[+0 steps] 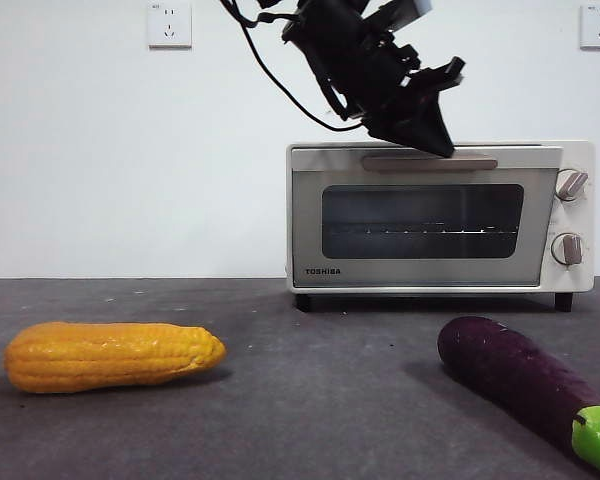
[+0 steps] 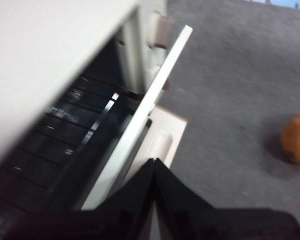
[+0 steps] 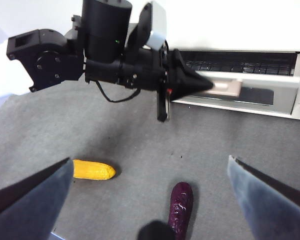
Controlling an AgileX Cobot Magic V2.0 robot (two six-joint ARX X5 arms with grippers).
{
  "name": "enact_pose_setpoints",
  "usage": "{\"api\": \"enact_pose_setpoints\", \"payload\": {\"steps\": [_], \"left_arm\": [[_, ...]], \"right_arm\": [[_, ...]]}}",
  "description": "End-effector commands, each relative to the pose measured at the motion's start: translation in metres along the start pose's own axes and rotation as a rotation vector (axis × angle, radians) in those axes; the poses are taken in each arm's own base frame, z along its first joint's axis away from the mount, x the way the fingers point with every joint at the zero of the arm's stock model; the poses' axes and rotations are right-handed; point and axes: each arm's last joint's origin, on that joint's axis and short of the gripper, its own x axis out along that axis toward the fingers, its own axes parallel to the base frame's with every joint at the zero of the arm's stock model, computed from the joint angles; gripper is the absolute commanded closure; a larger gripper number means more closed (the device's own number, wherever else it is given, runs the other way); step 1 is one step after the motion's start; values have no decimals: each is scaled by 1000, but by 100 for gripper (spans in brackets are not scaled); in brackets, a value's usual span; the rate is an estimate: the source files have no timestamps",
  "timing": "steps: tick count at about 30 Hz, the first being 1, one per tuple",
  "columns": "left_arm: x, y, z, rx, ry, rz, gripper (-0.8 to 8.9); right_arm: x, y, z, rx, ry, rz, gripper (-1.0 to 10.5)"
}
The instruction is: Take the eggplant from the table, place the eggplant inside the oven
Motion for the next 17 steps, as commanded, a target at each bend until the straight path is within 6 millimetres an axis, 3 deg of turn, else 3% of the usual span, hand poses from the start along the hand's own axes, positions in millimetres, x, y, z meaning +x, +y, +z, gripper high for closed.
{"api": "enact_pose_setpoints", "payload": {"steps": [1, 5, 17], "left_arm": [[22, -12, -18, -5, 86, -41, 819], [26, -32, -13, 0, 71, -126, 819], [29, -69, -3, -12, 60, -224, 819]], "right_arm": [[-2, 1, 1, -14, -10, 4, 380], [0, 0, 2, -13, -9, 4, 380], [2, -1, 3, -10, -3, 4, 380]]}}
